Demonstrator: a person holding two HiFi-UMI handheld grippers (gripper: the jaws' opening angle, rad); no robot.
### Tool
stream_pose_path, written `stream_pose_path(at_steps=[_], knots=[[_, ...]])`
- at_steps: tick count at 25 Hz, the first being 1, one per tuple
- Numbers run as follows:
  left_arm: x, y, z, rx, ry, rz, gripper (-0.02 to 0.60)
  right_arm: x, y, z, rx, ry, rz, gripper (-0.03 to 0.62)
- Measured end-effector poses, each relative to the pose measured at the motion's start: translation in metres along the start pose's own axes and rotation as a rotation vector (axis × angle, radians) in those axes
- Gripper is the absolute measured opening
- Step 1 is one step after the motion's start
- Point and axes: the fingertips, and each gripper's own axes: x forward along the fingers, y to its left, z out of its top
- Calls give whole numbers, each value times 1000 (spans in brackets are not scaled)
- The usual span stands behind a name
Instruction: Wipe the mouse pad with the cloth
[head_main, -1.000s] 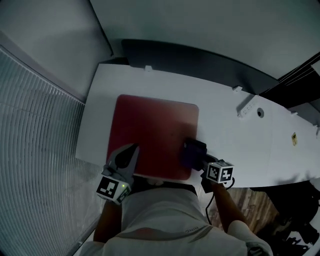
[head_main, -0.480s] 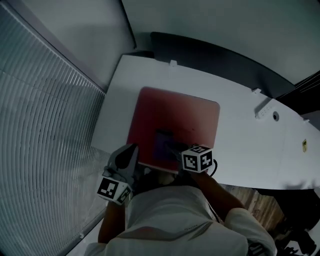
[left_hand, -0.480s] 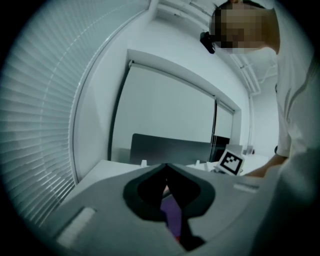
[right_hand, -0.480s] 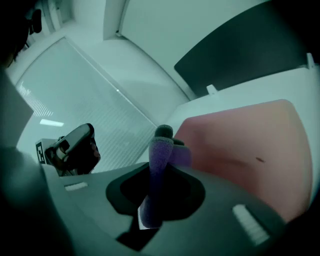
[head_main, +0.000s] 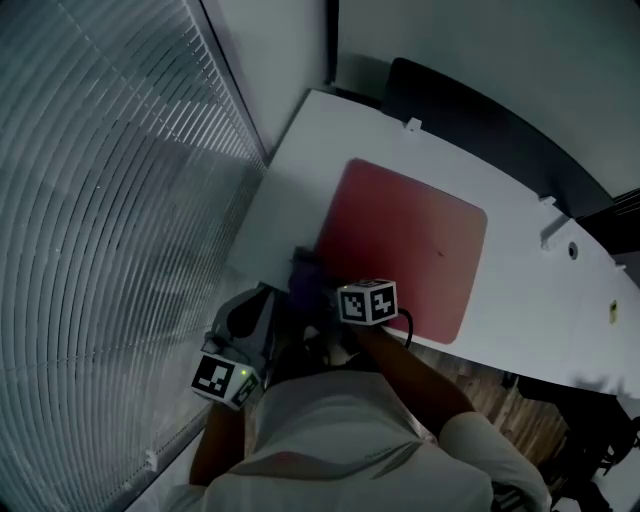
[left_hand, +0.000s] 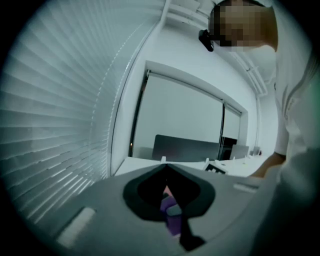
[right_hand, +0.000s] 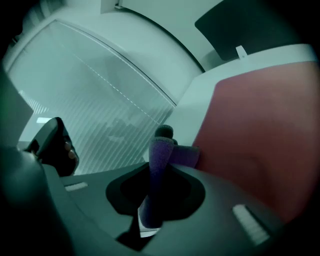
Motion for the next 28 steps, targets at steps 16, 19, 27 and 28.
stream_pose_path(at_steps=[16,19,27,28], knots=[[35,-70,4,7,-11,-151,2,-110,-102,-48,115,-34,-253,52],[52,-105,3,15,-10,-171,2,-151,-126,-58,132,-51,-271,52],[93,-196,-13,14,11,-246,2,-254,-182,-88,186,-102,-323,52],[98,-206,-13,14,13,-255,2,-265,-188,-91,192,-110,-330,52]])
